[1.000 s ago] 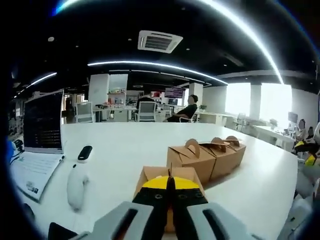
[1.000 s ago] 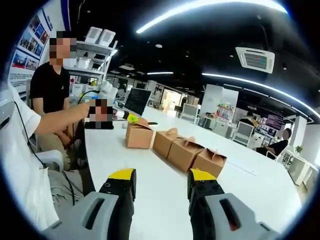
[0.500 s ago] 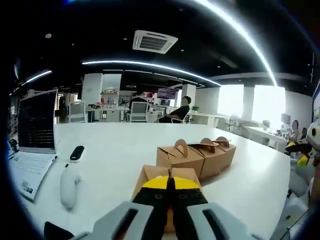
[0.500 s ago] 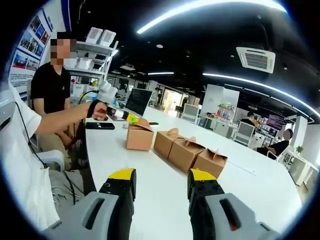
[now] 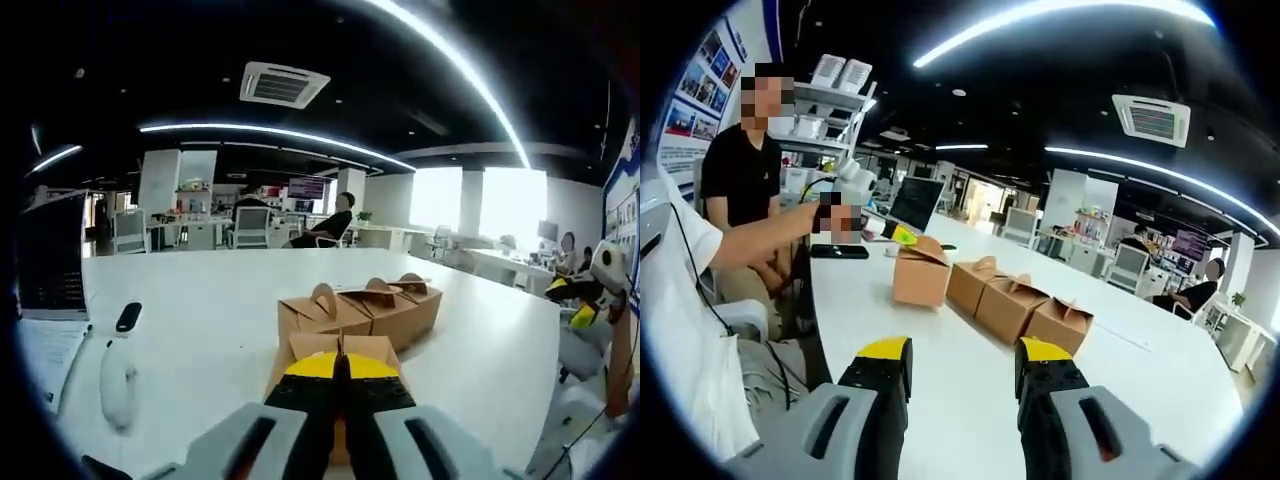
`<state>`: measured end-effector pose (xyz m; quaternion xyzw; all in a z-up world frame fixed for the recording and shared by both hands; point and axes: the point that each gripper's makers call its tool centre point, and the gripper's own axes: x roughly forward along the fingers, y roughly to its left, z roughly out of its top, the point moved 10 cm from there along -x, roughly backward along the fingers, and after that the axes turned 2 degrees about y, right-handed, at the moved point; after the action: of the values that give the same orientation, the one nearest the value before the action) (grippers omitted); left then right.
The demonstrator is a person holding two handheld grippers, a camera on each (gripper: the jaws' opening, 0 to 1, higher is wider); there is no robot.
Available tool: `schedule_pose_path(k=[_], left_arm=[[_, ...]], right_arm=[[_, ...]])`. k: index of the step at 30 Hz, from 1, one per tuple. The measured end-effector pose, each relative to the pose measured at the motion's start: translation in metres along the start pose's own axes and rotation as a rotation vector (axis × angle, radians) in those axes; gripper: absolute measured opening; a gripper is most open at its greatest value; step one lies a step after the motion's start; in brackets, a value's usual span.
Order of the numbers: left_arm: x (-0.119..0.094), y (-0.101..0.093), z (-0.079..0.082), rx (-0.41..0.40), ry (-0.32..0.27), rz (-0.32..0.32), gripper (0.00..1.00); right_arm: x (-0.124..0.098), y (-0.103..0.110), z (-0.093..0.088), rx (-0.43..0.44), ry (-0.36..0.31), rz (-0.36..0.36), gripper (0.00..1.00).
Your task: Pick up one paper box from the group, open the paper box, and remove the item inside
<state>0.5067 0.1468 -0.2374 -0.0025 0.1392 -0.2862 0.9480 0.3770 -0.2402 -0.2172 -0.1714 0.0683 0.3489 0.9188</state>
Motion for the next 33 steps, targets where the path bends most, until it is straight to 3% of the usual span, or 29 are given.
schedule_pose_path(k=[13, 27, 33], left_arm=[[0.005, -0.019, -0.003, 0.048, 0.025, -0.109, 0.03], [0.014, -0.045, 0.003, 0.032, 0.027, -0.317, 0.03], [0.021, -0.054, 0.003, 0.045, 0.044, -0.349, 0.03]], right_arm=[[-0.001, 0.002, 0.0, -0.011, 0.003, 0.01, 0.42], [-0.003, 0.003, -0.001, -0.019, 0.01, 0.025, 0.42], [-0.005, 0.002, 0.0, -0.022, 0.007, 0.025, 0.42]])
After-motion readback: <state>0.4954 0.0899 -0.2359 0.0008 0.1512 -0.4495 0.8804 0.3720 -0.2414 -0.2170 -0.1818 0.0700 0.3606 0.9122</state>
